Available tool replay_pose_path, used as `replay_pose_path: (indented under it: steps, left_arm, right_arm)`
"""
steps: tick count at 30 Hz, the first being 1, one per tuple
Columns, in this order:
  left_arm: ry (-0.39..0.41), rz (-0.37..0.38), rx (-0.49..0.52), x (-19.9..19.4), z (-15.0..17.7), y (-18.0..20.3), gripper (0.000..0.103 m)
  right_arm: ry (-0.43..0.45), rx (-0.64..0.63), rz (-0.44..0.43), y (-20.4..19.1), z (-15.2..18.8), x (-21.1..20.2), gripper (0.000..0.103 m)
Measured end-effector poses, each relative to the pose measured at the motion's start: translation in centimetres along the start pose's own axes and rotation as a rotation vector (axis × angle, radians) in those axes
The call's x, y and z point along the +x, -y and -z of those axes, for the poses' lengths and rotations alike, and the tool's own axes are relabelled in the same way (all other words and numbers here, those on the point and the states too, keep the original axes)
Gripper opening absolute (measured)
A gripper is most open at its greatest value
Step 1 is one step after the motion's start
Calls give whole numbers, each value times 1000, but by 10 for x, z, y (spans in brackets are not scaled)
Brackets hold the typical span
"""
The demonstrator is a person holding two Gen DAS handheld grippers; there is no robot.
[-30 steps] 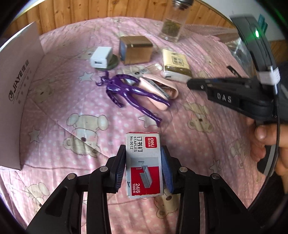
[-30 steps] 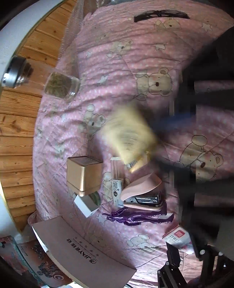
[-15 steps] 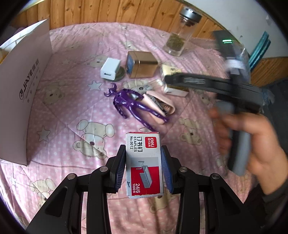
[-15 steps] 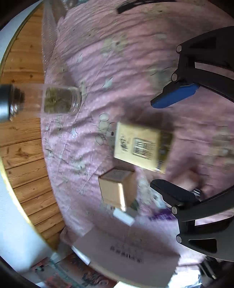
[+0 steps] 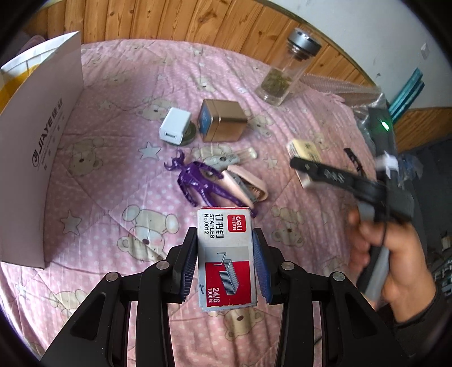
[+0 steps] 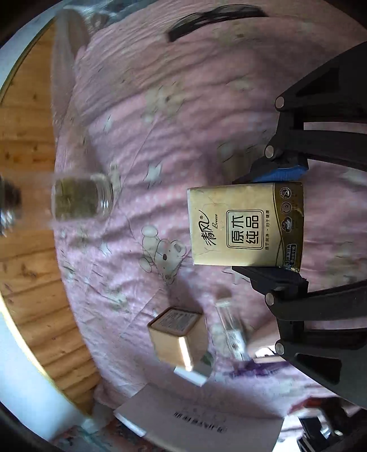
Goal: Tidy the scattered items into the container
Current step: 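Grasp the red-and-white staple box with the left gripper while the right grasps the yellow tissue pack, then carry the staple box and tissue pack over to the white box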
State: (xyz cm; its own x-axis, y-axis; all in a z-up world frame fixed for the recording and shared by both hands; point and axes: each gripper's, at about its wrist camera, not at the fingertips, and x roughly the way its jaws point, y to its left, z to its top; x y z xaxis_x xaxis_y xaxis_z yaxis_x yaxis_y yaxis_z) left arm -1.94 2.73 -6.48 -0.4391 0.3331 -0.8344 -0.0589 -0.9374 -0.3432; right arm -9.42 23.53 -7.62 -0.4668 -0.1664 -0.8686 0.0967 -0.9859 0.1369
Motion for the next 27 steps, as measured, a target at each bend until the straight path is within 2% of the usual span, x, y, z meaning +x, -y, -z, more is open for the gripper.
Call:
replay_pose_path:
  steps: [8, 16, 27]
  left_arm:
    - [37, -1, -9, -20, -1, -4, 39]
    - [92, -35, -16, -45, 3, -12, 39]
    - [130, -24, -23, -70, 11, -18, 39]
  right_arm:
    - [14, 55, -55, -6, 35, -34, 51]
    - [47, -12, -81, -40, 67, -66, 51]
    - [71, -56, -131, -78, 96, -99, 51]
